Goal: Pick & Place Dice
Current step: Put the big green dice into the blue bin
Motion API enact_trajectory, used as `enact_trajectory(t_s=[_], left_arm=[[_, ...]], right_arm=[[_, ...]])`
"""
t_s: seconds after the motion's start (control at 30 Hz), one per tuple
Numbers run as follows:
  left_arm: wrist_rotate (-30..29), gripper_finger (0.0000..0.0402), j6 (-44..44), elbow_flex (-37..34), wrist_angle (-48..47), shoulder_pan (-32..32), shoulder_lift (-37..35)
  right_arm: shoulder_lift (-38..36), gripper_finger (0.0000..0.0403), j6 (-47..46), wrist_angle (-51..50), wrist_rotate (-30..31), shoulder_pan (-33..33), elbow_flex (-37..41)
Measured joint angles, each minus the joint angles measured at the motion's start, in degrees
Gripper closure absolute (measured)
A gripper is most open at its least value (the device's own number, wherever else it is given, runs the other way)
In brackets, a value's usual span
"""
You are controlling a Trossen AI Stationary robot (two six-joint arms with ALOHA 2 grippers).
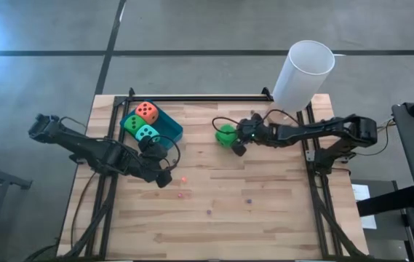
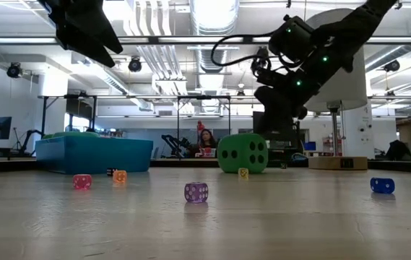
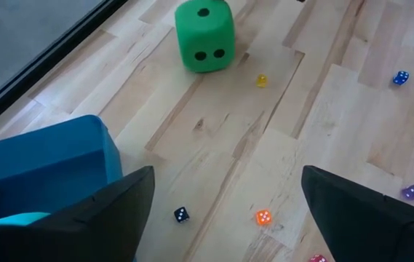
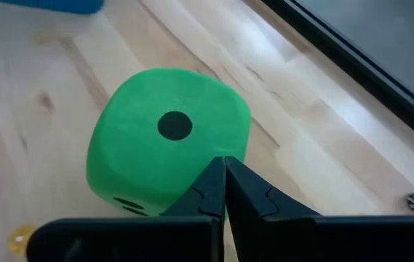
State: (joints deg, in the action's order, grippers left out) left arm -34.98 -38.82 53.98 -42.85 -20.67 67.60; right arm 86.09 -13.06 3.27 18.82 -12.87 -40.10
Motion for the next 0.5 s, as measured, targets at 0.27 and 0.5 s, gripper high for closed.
enact_trajectory(t_s=[0.27,0.5], left_arm=[[0.0,0.0050,0.0,0.0,0.0,0.0,0.0],[0.0,0.0041,0.0,0.0,0.1,0.0,0.0]], right_arm=[[2.8,0.0394,0.0,0.1,-0.4,3.3,-3.3],[8.3,0.0394,1.0,0.2,-2.9,6.4,-8.9]])
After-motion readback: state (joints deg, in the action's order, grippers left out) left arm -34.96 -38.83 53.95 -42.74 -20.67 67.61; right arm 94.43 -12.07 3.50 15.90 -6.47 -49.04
